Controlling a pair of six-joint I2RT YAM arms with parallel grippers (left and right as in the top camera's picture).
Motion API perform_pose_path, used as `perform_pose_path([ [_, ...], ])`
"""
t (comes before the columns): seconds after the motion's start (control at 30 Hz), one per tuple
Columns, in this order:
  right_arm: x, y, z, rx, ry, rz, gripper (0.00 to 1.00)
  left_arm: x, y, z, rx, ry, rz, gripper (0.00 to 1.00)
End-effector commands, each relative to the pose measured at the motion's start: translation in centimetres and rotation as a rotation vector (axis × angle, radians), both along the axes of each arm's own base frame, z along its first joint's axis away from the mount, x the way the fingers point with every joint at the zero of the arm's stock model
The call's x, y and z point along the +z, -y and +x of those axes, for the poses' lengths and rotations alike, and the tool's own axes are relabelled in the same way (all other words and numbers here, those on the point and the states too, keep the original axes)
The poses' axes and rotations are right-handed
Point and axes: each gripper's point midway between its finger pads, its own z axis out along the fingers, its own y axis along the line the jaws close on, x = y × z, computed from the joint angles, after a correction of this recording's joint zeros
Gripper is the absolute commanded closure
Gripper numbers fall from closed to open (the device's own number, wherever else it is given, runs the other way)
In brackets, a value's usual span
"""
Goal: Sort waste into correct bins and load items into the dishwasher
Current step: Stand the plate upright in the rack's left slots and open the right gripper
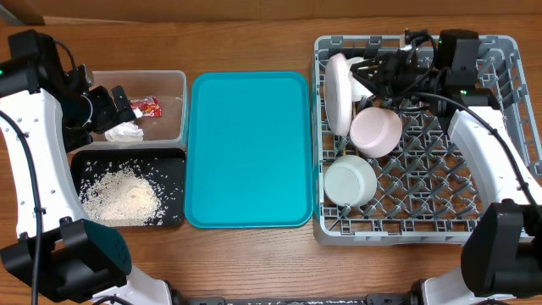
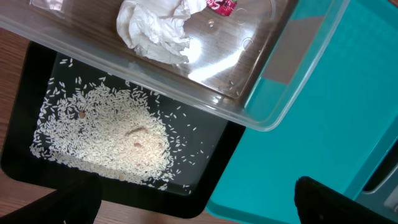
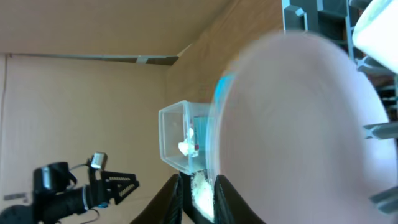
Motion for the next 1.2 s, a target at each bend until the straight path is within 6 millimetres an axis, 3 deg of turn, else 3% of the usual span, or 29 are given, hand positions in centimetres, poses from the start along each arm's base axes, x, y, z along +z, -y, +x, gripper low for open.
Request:
perform_pose_path([
  [0.0,-0.2,0.1,-0.2,0.024,0.048,-0.038,0.75,0.6,0.1,0.2,-0.002,0.017,0.012,0.0],
  [0.43,0.0,-0.4,-0.9,0.074,0.067,-0.022,0.65,0.6,0.1,0.2,-0.002,0.017,0.012,0.0],
  [0.73,5.2,-3.2,-3.6,0.345,0.262,0.17,0.64,0.6,0.1,0.2,-0.002,0.017,0.012,0.0],
  [0.87,5.3,-4.4,-4.2,0.382,0.265,0.179,0.64,0.6,0.1,0.2,-0.002,0.017,0.012,0.0],
  [0.93,5.4,-4.9,-4.3,0.378,0.257,0.173,0.46,0.6,0.1,0.2,-0.002,0.017,0.012,0.0],
  [1.0,5.4,-4.8,-3.7,0.327,0.264,0.129,0.36,0.6,0.1,0.2,-0.002,0.017,0.012,0.0],
  [1.17,7.0,-1.6,-2.6,0.158,0.336,-0.01,0.34,0.6,0.1,0.2,-0.002,0.017,0.012,0.0],
])
